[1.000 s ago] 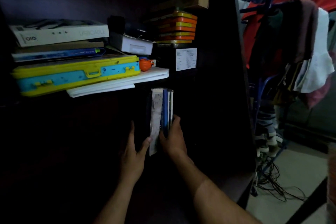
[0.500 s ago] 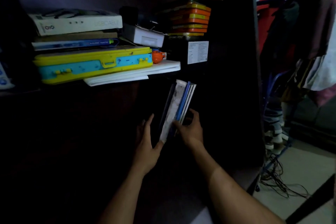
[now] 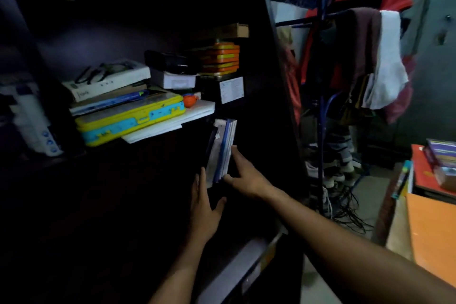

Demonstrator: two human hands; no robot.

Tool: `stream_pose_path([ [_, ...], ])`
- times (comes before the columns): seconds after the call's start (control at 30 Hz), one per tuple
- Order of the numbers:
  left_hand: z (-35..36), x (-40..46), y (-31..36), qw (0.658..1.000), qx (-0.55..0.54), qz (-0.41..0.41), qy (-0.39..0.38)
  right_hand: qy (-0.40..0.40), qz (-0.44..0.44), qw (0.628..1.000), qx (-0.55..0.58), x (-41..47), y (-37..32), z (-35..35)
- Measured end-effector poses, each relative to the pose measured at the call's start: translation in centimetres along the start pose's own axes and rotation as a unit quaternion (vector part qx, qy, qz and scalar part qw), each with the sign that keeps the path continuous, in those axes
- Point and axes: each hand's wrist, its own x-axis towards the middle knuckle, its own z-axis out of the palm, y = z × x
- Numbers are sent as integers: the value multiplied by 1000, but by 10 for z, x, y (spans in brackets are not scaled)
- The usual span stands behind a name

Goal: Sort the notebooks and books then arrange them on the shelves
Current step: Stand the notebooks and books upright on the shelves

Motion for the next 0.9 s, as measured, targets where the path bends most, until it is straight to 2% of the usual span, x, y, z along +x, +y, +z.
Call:
stream_pose_path([
  [0.13,15,-50,66,990,-100,-19,-99,11,-13,1000,-14,-91,-13,-42],
  [0.27,44,-101,143,978,-95,38,-181,53,25,998,34,-199,-11,-81],
  [0.33,70,-129,182,969,-83,76,-220,100,46,993,39,-256,1,-109],
  [0.53,126,-185,267,940,-109,130,-297,204,123,968,-75,-375,23,-213],
  [0.63,154,-198,306,934,-97,153,-309,217,197,942,-161,-418,40,-278],
  [0.73,176,-212,337,914,-70,162,-365,219,301,900,-226,-445,63,-334],
  [0.8,192,-219,353,898,-68,141,-411,221,367,872,-236,-462,76,-357],
  [0.9,211,-226,369,881,-99,78,-457,169,447,847,-234,-476,91,-363],
])
